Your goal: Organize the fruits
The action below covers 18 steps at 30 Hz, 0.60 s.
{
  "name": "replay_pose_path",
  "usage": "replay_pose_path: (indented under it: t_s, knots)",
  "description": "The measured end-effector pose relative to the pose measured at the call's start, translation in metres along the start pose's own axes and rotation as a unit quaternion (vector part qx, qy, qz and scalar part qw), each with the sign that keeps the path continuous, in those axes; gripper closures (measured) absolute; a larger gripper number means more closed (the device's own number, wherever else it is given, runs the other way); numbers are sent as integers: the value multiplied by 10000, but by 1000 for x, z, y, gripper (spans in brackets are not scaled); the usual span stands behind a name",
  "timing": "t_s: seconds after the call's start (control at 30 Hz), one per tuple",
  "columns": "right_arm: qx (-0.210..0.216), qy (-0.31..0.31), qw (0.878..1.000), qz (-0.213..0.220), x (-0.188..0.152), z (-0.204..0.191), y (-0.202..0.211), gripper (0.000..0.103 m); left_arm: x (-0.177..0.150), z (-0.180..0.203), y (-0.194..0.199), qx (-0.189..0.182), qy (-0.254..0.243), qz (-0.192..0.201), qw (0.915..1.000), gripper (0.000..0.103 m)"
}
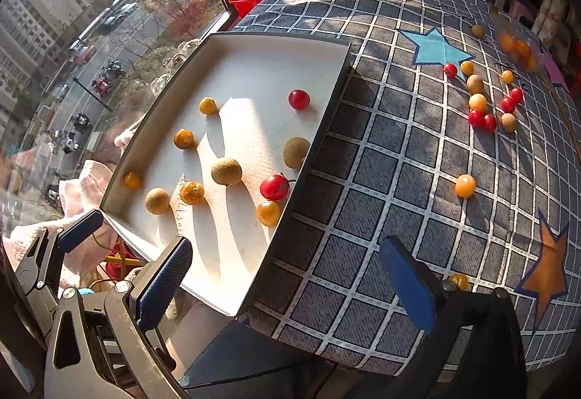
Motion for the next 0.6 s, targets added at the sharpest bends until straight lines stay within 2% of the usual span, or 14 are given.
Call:
replay_pose_path:
  t_s: [0.5, 0.6]
  knots:
    - [-23, 55, 10000, -20, -2, -2, -1, 0, -5, 5, -4, -183, 99, -146, 9997, 1]
    - [-31, 55, 10000, -27, -4, -1, -2, 0, -4, 6, -2, -220, 82, -43, 9997, 1]
Point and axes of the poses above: each gripper's, at about its wrist camera, not at the fingertips, and y roughly against the way its jaws point, z to its right, x to its top, the point moved 10 cm from there along -y, roughly the way its jaws point, and after that the axes turned 3 degrees about -x, right-handed, at the moved point
